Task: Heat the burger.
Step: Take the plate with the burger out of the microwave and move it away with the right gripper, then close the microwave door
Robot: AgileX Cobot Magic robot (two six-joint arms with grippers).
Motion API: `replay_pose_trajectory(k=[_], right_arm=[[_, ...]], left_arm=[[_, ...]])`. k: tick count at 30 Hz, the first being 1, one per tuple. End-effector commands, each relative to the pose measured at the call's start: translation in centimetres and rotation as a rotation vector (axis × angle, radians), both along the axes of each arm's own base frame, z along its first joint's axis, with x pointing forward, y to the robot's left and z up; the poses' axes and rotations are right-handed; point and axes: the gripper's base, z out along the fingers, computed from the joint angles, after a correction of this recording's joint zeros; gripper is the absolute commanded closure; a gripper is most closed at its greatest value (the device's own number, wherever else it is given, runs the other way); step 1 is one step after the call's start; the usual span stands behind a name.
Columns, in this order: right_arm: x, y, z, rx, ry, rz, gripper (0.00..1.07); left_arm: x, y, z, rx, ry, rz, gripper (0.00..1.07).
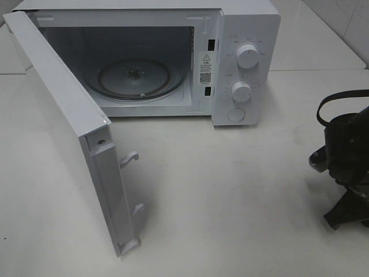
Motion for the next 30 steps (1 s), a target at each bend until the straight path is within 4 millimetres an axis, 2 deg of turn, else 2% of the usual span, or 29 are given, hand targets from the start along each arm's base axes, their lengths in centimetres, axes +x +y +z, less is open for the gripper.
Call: replay_pose_trajectory(k=[1,3,4,6,7,8,10,12,13,16,19,21,30], right_arm=[[0.2,0.0,0.2,-0.009,0.019,0.013,0.49],[0.5,0.3,1.0,0.01,0.021,0.008,0.39],[0.5,0.3,1.0,0.01,0.021,0.008,0.39],[0.8,0.5,2.3,0.022,0.006,0.025,0.34],[0.8,0.5,2.3,0.022,0.006,0.025,0.34],[0.9,0.5,3.4,0.032,-0.008,0.033,0.33],[0.9,0.6,3.9,0.041,-0.018,0.031,0.33],[0.8,0.6,5.6,0.067,-0.037,0.035,0.33],[0.8,0.6,5.6,0.067,-0.037,0.035,0.33],[0.2,0.7,8.1,0.124,-0.054,0.07,0.33],[-0.1,0.8,8.6,0.144,-0.057,0.076,0.33],[-0.9,0.9,10.5,0.222,-0.095,0.089,0.33],[-2.7,1.6,13.0,0.427,-0.144,0.132,0.3]], left_arm=[[-0.2,0.0,0.0,-0.003,-0.025,0.002,0.09],[-0.2,0.0,0.0,-0.003,-0.025,0.002,0.09],[-0.2,0.0,0.0,-0.003,-0.025,0.002,0.09],[-0.2,0.0,0.0,-0.003,-0.025,0.002,0.09],[-0.2,0.0,0.0,-0.003,-0.025,0.002,0.09],[-0.2,0.0,0.0,-0.003,-0.025,0.002,0.09],[-0.2,0.0,0.0,-0.003,-0.025,0.002,0.09],[-0.2,0.0,0.0,-0.003,-0.025,0.002,0.09],[-0.2,0.0,0.0,-0.003,-0.025,0.002,0.09],[-0.2,0.0,0.0,-0.003,-0.025,0.002,0.09],[-0.2,0.0,0.0,-0.003,-0.025,0.002,0.09],[-0.2,0.0,0.0,-0.003,-0.025,0.002,0.09],[-0.2,0.0,0.0,-0.003,-0.025,0.002,0.09]])
